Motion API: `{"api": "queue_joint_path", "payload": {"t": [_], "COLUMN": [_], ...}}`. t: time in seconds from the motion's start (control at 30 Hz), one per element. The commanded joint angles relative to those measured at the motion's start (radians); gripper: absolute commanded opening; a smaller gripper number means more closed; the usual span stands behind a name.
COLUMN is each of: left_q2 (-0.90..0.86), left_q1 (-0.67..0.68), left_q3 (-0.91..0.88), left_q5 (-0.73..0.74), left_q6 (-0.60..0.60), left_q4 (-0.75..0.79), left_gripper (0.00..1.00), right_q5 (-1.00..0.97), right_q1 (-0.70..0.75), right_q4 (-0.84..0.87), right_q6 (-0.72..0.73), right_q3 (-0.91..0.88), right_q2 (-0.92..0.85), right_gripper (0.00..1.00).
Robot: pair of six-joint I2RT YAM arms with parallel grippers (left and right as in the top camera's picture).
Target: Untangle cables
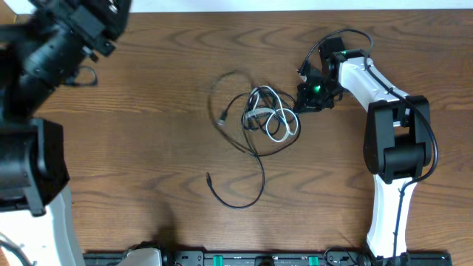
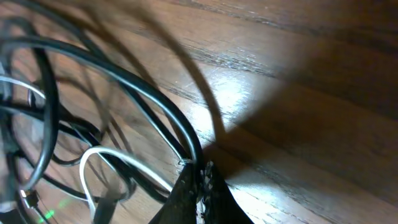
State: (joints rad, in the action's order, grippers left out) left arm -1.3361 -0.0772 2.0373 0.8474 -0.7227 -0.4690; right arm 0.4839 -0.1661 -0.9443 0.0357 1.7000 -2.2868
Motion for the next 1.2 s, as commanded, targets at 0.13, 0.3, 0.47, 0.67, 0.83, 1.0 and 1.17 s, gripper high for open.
{"api": "queue_joint_path", "payload": {"t": [0.13, 0.3, 0.47, 0.67, 0.83, 1.0, 1.17], "left_q2": [-0.126, -0.232, -0.335, -0.415, -0.487, -0.575, -0.645], "left_q1": [0.069, 0.174, 0.287, 0.35, 0.334, 0.327, 0.343], "left_q3": [-0.003, -0.005, -0.005, -0.005, -0.005, -0.006, -0.006], "left_q5": [-0.013, -0.108, -0.218, -0.402, -0.527, -0.508, -0.459], "left_q6": [0.322, 0.451, 0.468, 0.397, 0.32, 0.32, 0.32], "left_q4": [-0.325, -0.473, -0.507, -0.568, -0.69, -0.749, -0.745], "left_gripper": [0.08, 0.08, 0.08, 0.11, 0.13, 0.12, 0.13], "right_q5": [0.048, 0.101, 0.066, 0.088, 0.129, 0.127, 0.102], "right_q1": [0.02, 0.031, 0.047, 0.034, -0.014, -0.081, -0.115], "right_q4": [-0.027, -0.036, -0.029, -0.002, 0.005, 0.053, 0.133], "right_q6": [-0.048, -0.095, -0.073, -0.04, -0.04, -0.04, -0.041], "right_q3": [0.003, 0.003, 0.003, 0.003, 0.002, 0.002, 0.002], "right_q2": [0.01, 0.117, 0.279, 0.344, 0.286, 0.188, 0.131], "right_gripper": [0.07, 0.24, 0.47, 0.6, 0.6, 0.57, 0.49]}}
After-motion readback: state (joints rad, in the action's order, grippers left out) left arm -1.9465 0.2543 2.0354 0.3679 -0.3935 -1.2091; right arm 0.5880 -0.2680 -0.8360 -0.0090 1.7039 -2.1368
